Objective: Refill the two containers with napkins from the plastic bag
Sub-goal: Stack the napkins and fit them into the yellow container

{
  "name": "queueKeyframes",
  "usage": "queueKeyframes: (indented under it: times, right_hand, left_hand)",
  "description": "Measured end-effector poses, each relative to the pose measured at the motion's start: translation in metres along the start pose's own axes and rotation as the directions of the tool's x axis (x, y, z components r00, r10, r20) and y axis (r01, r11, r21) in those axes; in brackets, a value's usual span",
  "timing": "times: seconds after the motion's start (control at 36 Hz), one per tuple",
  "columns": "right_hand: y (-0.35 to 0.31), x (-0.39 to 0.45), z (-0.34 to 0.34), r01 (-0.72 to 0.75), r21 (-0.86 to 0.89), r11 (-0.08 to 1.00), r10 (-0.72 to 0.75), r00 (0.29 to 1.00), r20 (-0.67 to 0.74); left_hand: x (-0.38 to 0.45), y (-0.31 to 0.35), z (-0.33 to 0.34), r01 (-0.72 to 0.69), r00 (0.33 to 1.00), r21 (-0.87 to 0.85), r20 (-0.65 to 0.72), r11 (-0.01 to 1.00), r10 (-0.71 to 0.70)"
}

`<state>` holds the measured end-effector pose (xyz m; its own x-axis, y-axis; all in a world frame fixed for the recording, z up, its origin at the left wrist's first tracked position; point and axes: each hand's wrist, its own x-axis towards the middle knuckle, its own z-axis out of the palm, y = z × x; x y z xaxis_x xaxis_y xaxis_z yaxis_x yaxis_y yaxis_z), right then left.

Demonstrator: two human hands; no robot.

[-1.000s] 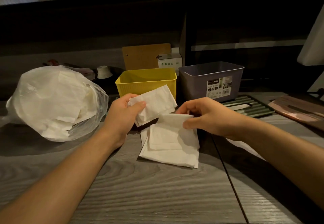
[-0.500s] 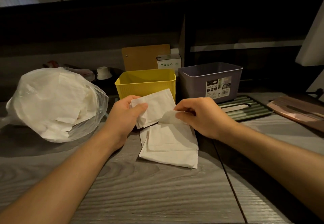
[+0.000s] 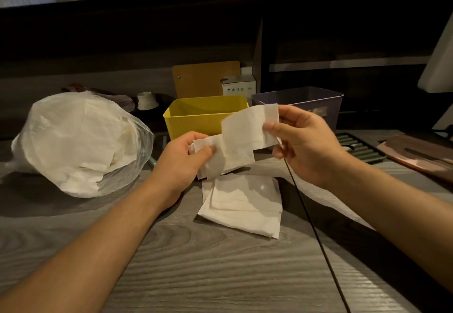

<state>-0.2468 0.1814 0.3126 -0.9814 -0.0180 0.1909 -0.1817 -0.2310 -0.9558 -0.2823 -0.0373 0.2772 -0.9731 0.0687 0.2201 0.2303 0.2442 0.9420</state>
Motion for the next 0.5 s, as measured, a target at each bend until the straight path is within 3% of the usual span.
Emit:
queueKeyframes:
  times: [0.06, 0.19, 0.39, 0.5]
  right_hand:
    - [0.003, -0.001, 0.003, -0.087, 0.025, 0.996, 0.085, 0.995, 0.042]
    - [0.013, 0.0, 0.006, -0.234, -0.129, 0.964, 0.241, 0.969, 0.047]
    - [-0.01, -0.013, 0.007, -0.317, 0.101, 0.943, 0.284, 0.926, 0.249]
    - [-0.004, -0.018, 0.007, -0.354, -0.206, 0.912, 0.391, 0.901, 0.187]
  left_hand:
    - [-0.001, 0.002, 0.001, 0.003, 1.0, 0.0, 0.031, 1.0, -0.003]
    - [0.0, 0.002, 0.0, 0.027, 0.998, 0.015, 0.059, 1.0, -0.028]
    - [-0.001, 0.003, -0.002, 0.073, 0.994, -0.043, 0.085, 0.996, -0.069]
    - [-0.002, 0.004, -0.002, 0.088, 0.994, -0.045, 0.076, 0.995, -0.085]
